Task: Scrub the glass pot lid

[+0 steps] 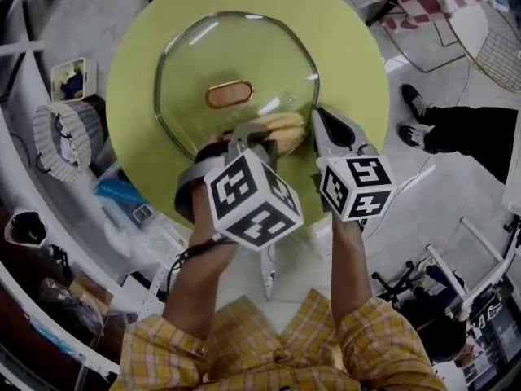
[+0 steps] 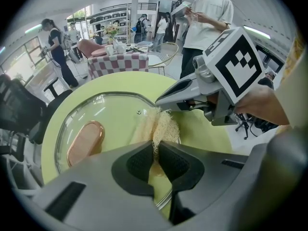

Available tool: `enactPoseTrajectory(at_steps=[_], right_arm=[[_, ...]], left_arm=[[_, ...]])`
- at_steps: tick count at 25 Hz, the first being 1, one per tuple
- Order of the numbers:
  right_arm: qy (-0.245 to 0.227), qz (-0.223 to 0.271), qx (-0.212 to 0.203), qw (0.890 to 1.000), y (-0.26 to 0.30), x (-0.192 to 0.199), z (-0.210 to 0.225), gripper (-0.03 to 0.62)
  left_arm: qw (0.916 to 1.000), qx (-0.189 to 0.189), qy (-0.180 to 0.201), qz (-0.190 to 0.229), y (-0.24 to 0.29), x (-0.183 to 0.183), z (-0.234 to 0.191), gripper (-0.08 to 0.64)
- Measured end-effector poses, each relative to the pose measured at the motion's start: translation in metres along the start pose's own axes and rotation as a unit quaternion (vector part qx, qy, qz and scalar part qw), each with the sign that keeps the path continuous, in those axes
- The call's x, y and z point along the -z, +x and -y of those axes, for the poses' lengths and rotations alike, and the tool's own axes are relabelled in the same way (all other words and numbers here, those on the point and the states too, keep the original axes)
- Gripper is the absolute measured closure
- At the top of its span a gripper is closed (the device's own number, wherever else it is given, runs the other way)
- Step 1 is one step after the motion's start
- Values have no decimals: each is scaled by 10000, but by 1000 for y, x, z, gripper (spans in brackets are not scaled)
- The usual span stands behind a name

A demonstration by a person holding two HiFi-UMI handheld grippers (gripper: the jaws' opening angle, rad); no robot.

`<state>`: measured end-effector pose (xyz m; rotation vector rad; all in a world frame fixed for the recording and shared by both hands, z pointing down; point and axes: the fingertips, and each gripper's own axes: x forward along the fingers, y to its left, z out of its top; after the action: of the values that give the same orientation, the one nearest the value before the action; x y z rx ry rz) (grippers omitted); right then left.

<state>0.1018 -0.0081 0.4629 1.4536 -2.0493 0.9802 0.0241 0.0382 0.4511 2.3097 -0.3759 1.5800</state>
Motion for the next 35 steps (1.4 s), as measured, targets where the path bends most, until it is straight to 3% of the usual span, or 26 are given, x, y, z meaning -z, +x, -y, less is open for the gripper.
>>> enactPoseTrajectory(at_steps=[25, 35], right_arm=[[35, 56, 257, 9996, -1, 1, 0, 584], [-15, 69, 326, 9994, -1, 0, -4, 584]], left_arm=[[9989, 229, -317, 255, -8, 25, 8, 526], [9939, 412, -886, 508, -18, 41, 1, 526]])
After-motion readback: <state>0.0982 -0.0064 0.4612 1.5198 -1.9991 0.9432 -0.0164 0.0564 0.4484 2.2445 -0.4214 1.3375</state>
